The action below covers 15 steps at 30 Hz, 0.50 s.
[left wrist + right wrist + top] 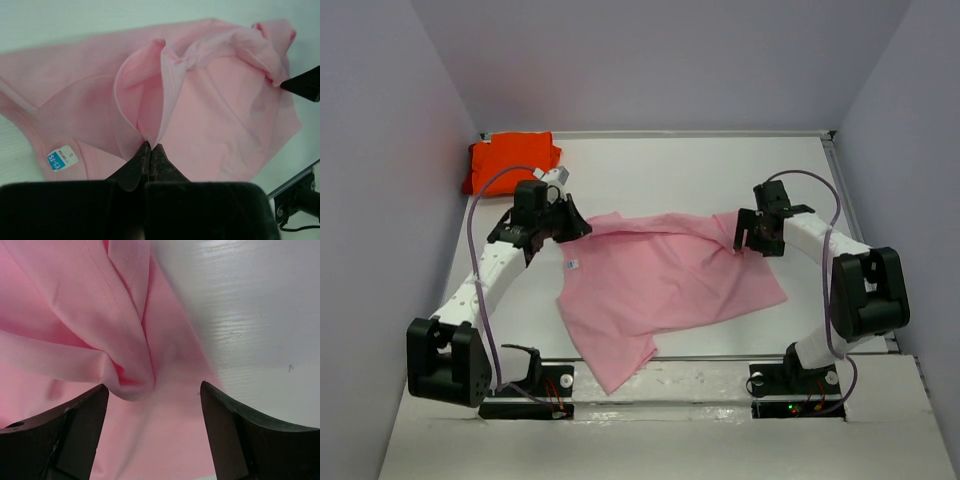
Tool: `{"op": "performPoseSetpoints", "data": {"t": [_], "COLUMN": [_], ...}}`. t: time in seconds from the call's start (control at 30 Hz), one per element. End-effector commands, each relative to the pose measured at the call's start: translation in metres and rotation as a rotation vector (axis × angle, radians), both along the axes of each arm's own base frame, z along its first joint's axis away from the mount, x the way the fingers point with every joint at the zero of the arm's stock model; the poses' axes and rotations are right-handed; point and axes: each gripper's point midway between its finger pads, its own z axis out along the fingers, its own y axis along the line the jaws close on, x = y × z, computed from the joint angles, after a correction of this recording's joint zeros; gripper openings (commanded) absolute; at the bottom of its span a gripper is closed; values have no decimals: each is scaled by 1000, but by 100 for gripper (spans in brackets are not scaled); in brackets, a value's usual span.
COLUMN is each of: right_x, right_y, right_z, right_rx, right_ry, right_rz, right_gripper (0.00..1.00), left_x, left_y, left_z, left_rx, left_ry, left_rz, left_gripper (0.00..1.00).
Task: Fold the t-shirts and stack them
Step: Flatten out the tshirt
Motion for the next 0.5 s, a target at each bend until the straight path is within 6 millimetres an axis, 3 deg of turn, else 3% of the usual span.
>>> {"op": "performPoseSetpoints", "data": {"t": [0.0, 0.07, 0.17, 0.4, 0.47], "right_x": [28, 36, 45, 78, 83], "right_y": [0, 2, 3, 19, 25], "right_z": [51, 66, 75, 88, 78], "right_rx": [12, 17, 20, 77, 101], "right_ry": [-155, -194, -217, -264, -246], "right_rz": [-6, -4, -1, 25, 29], "right_gripper": [80, 80, 80, 78, 78], "left_x": [18, 20, 20, 9, 6], "left_y": [11, 13, 10, 0, -3], "left_z": [66, 82, 86, 51, 40], "left_rx": [-4, 0, -15, -54, -75], "left_ry": [-162, -193, -202, -129, -110], "left_rz": [62, 68, 56, 8, -1], "left_gripper": [0, 0, 0, 0, 0]}}
